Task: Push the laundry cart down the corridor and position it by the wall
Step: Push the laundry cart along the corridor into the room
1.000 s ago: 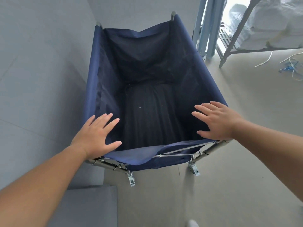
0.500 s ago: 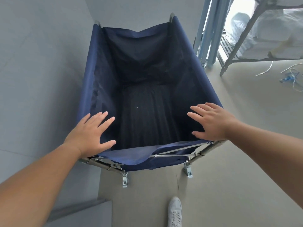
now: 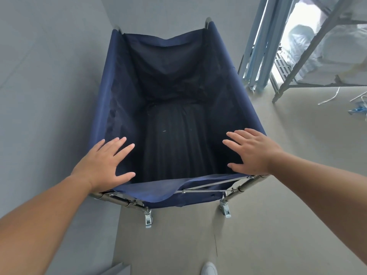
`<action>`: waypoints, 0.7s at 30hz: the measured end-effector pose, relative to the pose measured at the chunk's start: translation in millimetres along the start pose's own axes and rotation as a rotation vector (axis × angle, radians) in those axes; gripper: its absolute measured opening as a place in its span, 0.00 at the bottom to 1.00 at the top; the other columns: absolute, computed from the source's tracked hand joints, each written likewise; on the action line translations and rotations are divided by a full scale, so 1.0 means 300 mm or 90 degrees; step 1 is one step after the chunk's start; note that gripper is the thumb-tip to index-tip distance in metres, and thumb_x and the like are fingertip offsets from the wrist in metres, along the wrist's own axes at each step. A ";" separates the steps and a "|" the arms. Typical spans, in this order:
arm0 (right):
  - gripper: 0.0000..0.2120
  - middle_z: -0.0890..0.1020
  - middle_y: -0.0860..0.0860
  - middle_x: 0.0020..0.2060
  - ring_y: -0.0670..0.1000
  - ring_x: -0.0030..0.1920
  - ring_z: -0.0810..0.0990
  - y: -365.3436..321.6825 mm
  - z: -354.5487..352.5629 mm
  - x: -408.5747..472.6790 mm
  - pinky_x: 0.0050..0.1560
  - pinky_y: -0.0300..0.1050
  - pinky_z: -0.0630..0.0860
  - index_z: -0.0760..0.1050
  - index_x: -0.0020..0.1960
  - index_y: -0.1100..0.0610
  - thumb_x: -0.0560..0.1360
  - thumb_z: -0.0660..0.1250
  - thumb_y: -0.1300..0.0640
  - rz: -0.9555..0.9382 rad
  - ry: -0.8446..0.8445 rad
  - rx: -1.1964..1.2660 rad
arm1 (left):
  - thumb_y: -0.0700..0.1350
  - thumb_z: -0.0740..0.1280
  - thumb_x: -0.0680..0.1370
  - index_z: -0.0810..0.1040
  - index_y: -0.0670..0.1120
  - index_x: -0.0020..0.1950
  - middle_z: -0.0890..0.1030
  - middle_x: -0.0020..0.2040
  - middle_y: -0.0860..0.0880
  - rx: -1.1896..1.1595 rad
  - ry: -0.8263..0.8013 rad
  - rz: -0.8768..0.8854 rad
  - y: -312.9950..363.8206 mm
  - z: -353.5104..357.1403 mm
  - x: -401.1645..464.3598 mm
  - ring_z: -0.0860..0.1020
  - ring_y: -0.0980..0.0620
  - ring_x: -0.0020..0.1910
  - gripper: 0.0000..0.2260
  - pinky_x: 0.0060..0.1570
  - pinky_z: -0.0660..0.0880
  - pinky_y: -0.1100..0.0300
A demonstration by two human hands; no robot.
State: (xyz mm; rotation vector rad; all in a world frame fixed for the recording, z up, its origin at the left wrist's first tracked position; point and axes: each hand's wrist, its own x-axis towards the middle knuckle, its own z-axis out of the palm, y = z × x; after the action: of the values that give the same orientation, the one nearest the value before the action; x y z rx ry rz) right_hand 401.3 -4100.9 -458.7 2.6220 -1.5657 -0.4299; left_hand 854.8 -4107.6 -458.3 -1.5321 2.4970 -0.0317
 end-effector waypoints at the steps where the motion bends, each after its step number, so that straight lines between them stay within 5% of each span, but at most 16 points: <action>1: 0.37 0.69 0.54 0.72 0.56 0.70 0.66 0.004 -0.002 0.015 0.72 0.53 0.57 0.66 0.73 0.52 0.72 0.54 0.30 0.000 0.002 0.002 | 0.72 0.48 0.73 0.50 0.55 0.79 0.54 0.80 0.49 0.002 0.001 0.000 -0.011 -0.002 0.014 0.50 0.51 0.78 0.39 0.75 0.43 0.51; 8: 0.36 0.73 0.55 0.69 0.57 0.67 0.70 0.013 -0.016 0.104 0.70 0.54 0.61 0.70 0.70 0.54 0.71 0.59 0.32 -0.002 0.030 0.019 | 0.72 0.50 0.72 0.55 0.53 0.79 0.57 0.79 0.47 -0.006 -0.005 -0.001 -0.092 -0.009 0.089 0.54 0.49 0.77 0.39 0.76 0.47 0.49; 21: 0.37 0.70 0.54 0.71 0.56 0.70 0.67 0.015 -0.063 0.331 0.72 0.53 0.58 0.66 0.73 0.52 0.72 0.55 0.30 0.028 0.014 0.014 | 0.72 0.50 0.73 0.55 0.53 0.79 0.58 0.79 0.47 0.008 -0.001 0.023 -0.310 -0.016 0.274 0.55 0.48 0.77 0.39 0.75 0.49 0.49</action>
State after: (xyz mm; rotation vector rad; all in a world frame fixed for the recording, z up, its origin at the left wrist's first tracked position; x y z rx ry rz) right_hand 446.9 -4191.3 -460.2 2.5937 -1.6285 -0.3824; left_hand 899.7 -4223.4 -455.4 -1.4822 2.5178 -0.0402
